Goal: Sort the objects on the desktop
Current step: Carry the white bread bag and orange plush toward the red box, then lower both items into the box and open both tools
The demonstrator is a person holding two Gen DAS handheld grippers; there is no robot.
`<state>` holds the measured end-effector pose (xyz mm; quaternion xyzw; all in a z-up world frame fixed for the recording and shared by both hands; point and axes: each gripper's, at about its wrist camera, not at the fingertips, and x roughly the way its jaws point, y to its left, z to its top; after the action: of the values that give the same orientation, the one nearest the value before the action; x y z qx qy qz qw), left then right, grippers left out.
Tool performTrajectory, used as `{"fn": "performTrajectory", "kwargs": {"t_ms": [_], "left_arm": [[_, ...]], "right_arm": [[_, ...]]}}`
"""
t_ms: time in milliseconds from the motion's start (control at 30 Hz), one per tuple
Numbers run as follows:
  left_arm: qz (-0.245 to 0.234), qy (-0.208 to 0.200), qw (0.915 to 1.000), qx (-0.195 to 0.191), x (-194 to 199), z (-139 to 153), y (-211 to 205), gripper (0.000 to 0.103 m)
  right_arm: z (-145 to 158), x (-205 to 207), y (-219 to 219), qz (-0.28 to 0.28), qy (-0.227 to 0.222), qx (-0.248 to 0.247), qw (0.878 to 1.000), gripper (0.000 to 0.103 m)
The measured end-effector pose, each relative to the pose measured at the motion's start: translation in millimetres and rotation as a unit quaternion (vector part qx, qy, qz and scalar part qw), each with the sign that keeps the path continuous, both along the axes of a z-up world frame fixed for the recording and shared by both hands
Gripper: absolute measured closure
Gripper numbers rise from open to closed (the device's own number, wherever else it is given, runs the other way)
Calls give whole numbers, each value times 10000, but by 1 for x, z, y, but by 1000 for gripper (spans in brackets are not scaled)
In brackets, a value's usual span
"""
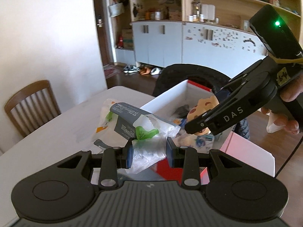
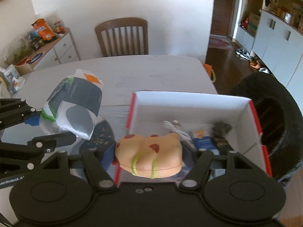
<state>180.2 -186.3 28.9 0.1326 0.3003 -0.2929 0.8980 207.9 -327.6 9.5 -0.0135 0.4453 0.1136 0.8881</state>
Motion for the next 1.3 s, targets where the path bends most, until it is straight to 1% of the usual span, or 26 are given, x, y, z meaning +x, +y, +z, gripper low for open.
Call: {"fn": "performTrajectory", "kwargs": {"t_ms": [133, 300, 467, 667, 767, 933, 1100, 1300], "left_arm": [[-252, 28, 9997, 31, 5, 0, -19, 71], [-570, 235, 9981, 85, 18, -4, -44, 71], [-759, 394, 9960, 263, 24, -20, -71, 71], [-908, 627, 9926, 503, 35, -41, -98, 71], [-881, 760, 9914, 593, 40, -51, -106, 71], [-737, 961, 9908, 611, 55, -60, -114, 71], [-528, 1208, 9896, 571, 71, -67, -115, 71], [-354, 1369, 9877, 670, 85, -79, -110, 71]], "right_arm": [[-2, 1, -26, -163, 20, -85, 9998, 33], [-6, 3, -52, -315, 59, -192, 9993, 33], [-11, 11, -71, -366, 116, -245, 9990, 33], [-26, 26, -92, -466, 287, -230, 9982, 33], [-37, 35, -100, -466, 364, -296, 9978, 33], [-54, 51, -108, -532, 530, -193, 9970, 33], [-67, 62, -102, -416, 596, -282, 9970, 33], [-79, 70, -98, -303, 696, -219, 9969, 33]]}}
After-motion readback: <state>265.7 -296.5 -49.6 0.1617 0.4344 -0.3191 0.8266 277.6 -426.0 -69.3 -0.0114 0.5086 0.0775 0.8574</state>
